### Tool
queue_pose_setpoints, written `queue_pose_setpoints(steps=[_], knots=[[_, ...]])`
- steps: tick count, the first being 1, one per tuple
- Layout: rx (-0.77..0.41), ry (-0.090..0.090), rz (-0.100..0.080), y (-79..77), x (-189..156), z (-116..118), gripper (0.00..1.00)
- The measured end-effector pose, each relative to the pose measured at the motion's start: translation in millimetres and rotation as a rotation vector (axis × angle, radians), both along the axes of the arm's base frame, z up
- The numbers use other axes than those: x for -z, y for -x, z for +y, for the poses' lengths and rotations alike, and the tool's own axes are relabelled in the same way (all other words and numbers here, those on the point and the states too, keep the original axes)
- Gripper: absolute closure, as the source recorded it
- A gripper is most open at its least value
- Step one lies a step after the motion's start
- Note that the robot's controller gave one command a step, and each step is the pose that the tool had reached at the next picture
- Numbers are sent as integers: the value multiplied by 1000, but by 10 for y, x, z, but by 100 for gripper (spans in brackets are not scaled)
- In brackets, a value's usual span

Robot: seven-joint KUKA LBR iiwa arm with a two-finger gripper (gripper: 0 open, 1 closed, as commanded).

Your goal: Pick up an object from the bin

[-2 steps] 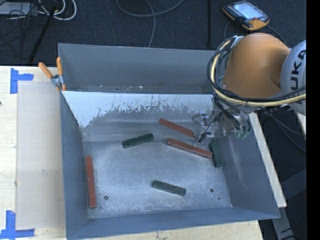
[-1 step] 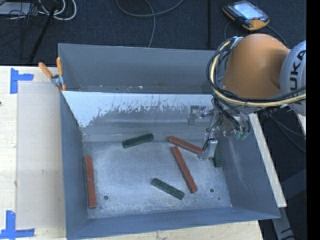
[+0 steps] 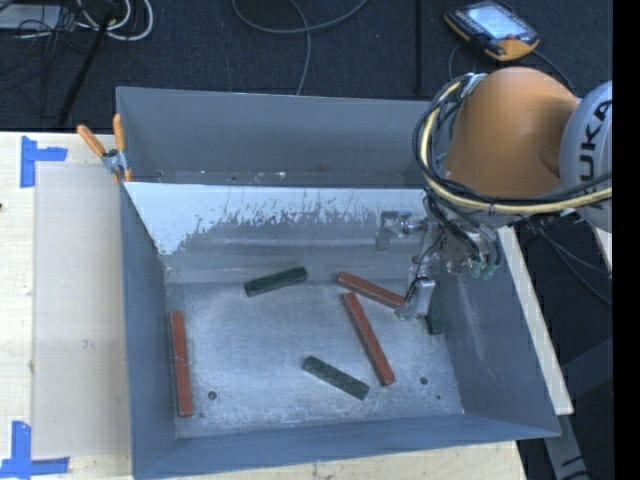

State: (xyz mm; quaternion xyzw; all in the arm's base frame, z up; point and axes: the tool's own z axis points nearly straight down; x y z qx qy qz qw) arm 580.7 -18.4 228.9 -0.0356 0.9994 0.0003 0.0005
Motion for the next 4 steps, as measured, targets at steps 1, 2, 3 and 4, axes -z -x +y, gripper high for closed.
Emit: queue_pose_setpoints(steps=[1,2,3,4], knots=[[-20,0,-9,-97,394,-249,0],[26,2,-2,-61,1018,-285,0],[41,-1,-1,-166,1507,-475,0],[130,1,-3,-261,1576,-344,100]])
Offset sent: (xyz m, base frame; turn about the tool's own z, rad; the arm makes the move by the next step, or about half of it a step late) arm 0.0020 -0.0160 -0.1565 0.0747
